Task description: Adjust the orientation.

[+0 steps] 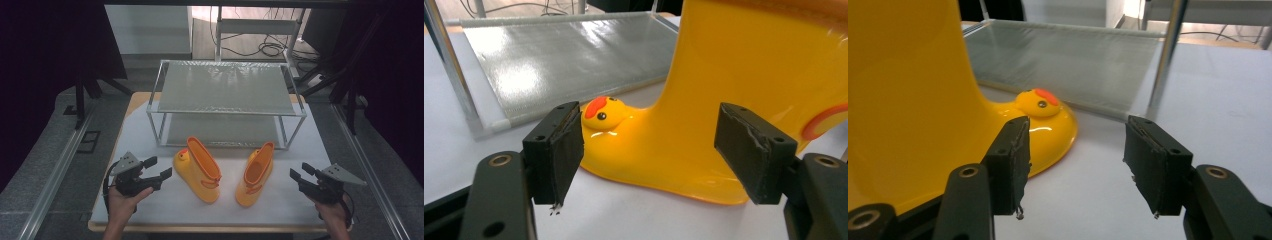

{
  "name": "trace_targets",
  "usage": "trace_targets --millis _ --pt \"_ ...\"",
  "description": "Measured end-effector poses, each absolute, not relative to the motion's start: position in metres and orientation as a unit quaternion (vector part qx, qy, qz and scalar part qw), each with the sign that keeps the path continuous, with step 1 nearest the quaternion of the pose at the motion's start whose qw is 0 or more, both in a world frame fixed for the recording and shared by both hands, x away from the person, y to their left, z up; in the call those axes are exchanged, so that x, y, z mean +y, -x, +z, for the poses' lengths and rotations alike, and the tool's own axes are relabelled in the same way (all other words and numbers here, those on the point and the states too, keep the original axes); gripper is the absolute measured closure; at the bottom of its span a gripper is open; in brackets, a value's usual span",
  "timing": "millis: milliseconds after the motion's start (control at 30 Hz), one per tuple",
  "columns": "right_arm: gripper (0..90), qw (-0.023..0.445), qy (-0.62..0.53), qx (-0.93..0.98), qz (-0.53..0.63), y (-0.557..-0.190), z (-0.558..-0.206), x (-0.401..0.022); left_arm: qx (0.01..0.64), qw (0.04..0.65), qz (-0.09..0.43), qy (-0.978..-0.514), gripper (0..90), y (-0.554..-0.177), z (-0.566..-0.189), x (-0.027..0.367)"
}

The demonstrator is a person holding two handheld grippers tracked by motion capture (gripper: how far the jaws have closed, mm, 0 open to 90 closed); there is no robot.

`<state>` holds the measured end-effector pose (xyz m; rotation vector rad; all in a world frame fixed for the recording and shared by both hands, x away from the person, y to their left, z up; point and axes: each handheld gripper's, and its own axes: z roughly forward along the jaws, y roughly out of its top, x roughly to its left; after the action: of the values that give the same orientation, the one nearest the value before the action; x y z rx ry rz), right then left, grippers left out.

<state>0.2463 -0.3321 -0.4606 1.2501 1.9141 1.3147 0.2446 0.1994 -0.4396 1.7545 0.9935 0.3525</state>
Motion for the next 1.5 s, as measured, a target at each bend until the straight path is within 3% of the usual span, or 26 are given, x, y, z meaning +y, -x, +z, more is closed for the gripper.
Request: trace_targets --millis 267,400,433,467,567,600,1067,1500 --pt "52.1 0.239 -0.441 0.721 0.478 -0.241 -0.458 -0.322 0.413 0.519 0.150 -0.733 27.4 -0.242 -0.438 0.200" --pt "62.0 0.226 -0.426 0.730 0.484 -0.235 -0.451 -0.316 0.413 0.519 0.150 -0.734 27.4 -0.242 -0.438 0.200" --pt "70.4 0.228 -0.420 0.730 0.488 -0.231 -0.446 -0.311 0.413 0.518 0.150 -0.734 27.4 -0.242 -0.438 0.200" --pt "70.4 0.228 -0.420 0.730 0.488 -0.231 -0.446 -0.311 0.413 0.518 0.150 -0.734 27.4 -0.242 -0.438 0.200" --pt "87.6 0.215 -0.406 0.725 0.513 -0.224 -0.433 -0.307 0.411 0.516 0.149 -0.736 27.5 -0.243 -0.439 0.198" --pt "89.1 0.212 -0.402 0.725 0.518 -0.222 -0.430 -0.306 0.410 0.516 0.148 -0.737 27.5 -0.243 -0.439 0.197" --pt "89.6 0.158 -0.265 0.766 0.564 -0.179 -0.397 -0.239 0.407 0.511 0.146 -0.743 27.6 -0.242 -0.441 0.195" --pt "89.6 0.130 -0.256 0.801 0.526 -0.188 -0.443 -0.183 0.405 0.507 0.140 -0.748 27.8 -0.244 -0.444 0.192"
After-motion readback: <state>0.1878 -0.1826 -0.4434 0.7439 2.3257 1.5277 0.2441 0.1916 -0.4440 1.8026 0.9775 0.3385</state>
